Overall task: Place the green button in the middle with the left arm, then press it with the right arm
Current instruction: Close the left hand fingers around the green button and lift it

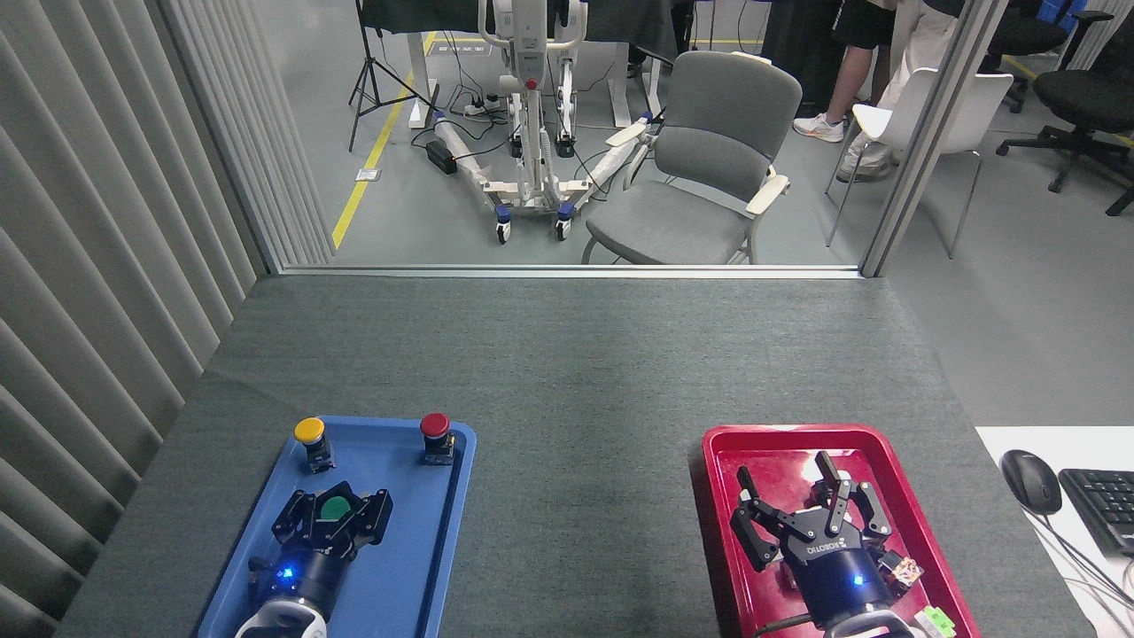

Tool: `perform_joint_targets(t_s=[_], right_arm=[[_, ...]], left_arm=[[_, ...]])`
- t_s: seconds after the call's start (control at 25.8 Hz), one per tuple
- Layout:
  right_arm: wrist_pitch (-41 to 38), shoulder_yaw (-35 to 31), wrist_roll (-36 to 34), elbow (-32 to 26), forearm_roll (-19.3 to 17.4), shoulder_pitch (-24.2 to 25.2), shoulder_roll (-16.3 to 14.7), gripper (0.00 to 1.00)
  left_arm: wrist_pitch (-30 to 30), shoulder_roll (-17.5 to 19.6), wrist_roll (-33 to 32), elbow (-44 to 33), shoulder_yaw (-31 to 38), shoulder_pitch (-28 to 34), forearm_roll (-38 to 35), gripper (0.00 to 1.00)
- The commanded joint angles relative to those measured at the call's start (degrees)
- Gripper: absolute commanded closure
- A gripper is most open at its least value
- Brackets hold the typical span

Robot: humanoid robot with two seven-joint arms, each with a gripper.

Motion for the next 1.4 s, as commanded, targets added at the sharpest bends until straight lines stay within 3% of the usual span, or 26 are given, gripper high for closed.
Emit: perform_joint_targets(t_s=[0.0,0.12,0.31,0.66,0.81,0.93,1.01,1.16,1.36], right_arm=[[-3.7,0.1,0.3,1.3,0.0,-0.8,0.2,0.01],[-5.9,-0.1,-0.2,2.0,0.1,-1.7,0.3,0.01],[-4.9,0.9,-8.1,2.2,0.6,-1.4,0.1,0.01],[-5.9,1.5,-9.7,2.2,0.0,-1.5,0.3,0.01],[-5.4,1.5,-4.9,2.1,-0.1,-1.9,0.3,0.01],[-5.7,1.0,-0.7,2.1,-0.1,-2.0,1.0,0.01],[-6.0,-0.1,1.6,1.9,-0.1,-2.1,1.3,0.0],[-5.9,-1.4,6.6,1.2,0.0,-2.0,1.3,0.0],[-5.1,-2.7,8.4,0.5,0.2,-2.0,1.5,0.0]], left_arm=[[0.3,0.1,-0.1,0.3,0.1,-0.1,0.7,0.82],[0.3,0.1,-0.1,0.5,0.1,-0.2,2.4,0.65],[0.3,0.4,-0.1,2.1,0.0,-0.2,4.1,0.56],[0.7,0.3,-0.2,2.4,-0.2,0.4,4.2,0.54],[0.6,0.4,-0.2,2.4,0.0,0.6,5.1,0.35],[0.3,0.4,-0.2,2.4,-0.1,0.7,5.7,0.28],[0.5,0.4,-0.2,2.4,-0.1,0.8,5.7,0.12],[0.0,0.5,-0.3,2.5,-0.1,0.8,5.8,0.15],[-0.4,1.5,-0.4,1.9,-0.3,2.8,5.6,0.44]])
